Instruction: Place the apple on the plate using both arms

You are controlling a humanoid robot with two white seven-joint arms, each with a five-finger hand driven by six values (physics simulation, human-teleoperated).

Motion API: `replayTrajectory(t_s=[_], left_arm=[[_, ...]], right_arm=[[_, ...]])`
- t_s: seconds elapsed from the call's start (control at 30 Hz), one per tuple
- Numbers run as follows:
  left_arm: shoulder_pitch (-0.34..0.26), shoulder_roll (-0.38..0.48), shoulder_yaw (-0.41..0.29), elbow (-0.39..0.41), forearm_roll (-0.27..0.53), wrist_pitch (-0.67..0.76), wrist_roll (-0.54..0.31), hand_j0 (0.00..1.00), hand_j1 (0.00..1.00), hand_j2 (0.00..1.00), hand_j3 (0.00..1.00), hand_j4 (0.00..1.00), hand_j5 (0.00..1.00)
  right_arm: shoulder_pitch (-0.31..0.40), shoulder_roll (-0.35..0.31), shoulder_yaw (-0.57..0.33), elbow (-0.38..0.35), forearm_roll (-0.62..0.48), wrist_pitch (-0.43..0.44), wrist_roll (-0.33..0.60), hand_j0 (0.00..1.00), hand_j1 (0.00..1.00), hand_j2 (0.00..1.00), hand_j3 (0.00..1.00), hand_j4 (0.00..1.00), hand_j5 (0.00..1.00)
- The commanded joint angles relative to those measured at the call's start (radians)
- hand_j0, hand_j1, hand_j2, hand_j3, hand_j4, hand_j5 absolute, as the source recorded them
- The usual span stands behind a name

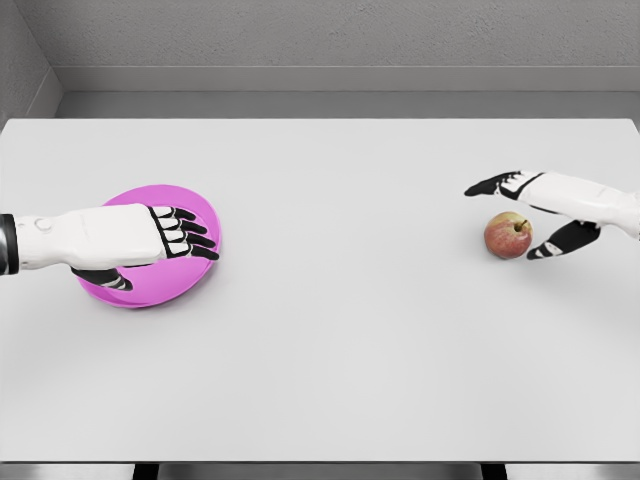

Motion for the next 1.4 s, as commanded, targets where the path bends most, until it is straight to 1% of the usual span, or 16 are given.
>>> replayTrajectory(t_s=[0.0,0.13,0.2,0.33,0.4,0.53,0.63,0.87,1.0,1.13,1.23,1.37], left_arm=[[0.001,0.001,0.001,0.006,0.005,0.002,0.001,1.00,1.00,1.00,1.00,1.00,1.00],[0.002,0.001,0.001,0.006,0.005,0.002,0.001,1.00,1.00,1.00,1.00,1.00,1.00],[0.002,0.000,0.001,0.006,0.005,0.002,0.000,1.00,1.00,1.00,1.00,1.00,1.00],[0.002,-0.003,0.001,0.006,0.005,0.002,0.000,1.00,1.00,1.00,1.00,1.00,1.00],[0.002,-0.008,0.001,0.006,0.005,0.002,0.000,1.00,1.00,1.00,1.00,1.00,1.00],[0.002,-0.008,0.001,0.006,0.005,0.002,0.000,1.00,1.00,1.00,1.00,1.00,1.00],[0.002,-0.008,0.001,0.006,0.005,0.002,0.000,1.00,1.00,1.00,1.00,1.00,1.00],[0.002,-0.008,0.001,0.006,0.005,0.002,0.000,1.00,1.00,1.00,1.00,1.00,1.00],[0.002,-0.008,0.001,0.006,0.005,0.002,0.000,1.00,1.00,1.00,1.00,1.00,1.00],[0.002,-0.008,0.001,0.006,0.005,0.002,0.000,1.00,1.00,1.00,1.00,1.00,1.00],[0.002,-0.008,0.001,0.006,0.005,0.002,0.000,1.00,1.00,1.00,1.00,1.00,1.00],[0.002,-0.008,0.001,0.006,0.005,0.002,0.000,1.00,1.00,1.00,1.00,1.00,1.00]], right_arm=[[0.000,0.023,0.012,0.025,-0.007,0.003,0.000,1.00,1.00,1.00,1.00,1.00,1.00],[0.000,0.050,0.032,0.034,-0.007,0.003,0.000,1.00,1.00,1.00,1.00,1.00,1.00],[-0.006,0.061,0.032,0.062,-0.007,0.003,0.000,1.00,1.00,1.00,1.00,1.00,1.00],[-0.012,0.067,0.032,0.085,-0.005,0.003,0.000,1.00,1.00,1.00,1.00,1.00,1.00],[-0.012,0.069,0.032,0.111,-0.005,0.003,0.000,1.00,1.00,1.00,1.00,1.00,1.00],[-0.012,0.069,0.032,0.131,-0.005,0.003,0.000,1.00,1.00,1.00,1.00,1.00,1.00],[-0.012,0.070,0.032,0.168,-0.004,0.003,0.000,1.00,1.00,1.00,1.00,1.00,1.00],[-0.018,0.081,0.046,0.174,-0.002,0.003,0.000,1.00,1.00,1.00,1.00,1.00,1.00],[-0.023,0.102,0.046,0.197,0.025,0.003,0.000,1.00,1.00,1.00,1.00,1.00,1.00],[-0.029,0.104,0.046,0.202,0.025,0.003,0.000,1.00,1.00,1.00,1.00,1.00,1.00],[-0.032,0.107,0.046,0.245,0.027,0.003,0.000,1.00,1.00,1.00,1.00,1.00,1.00],[-0.034,0.109,0.046,0.261,0.027,0.003,0.000,1.00,1.00,1.00,1.00,1.00,1.00]])
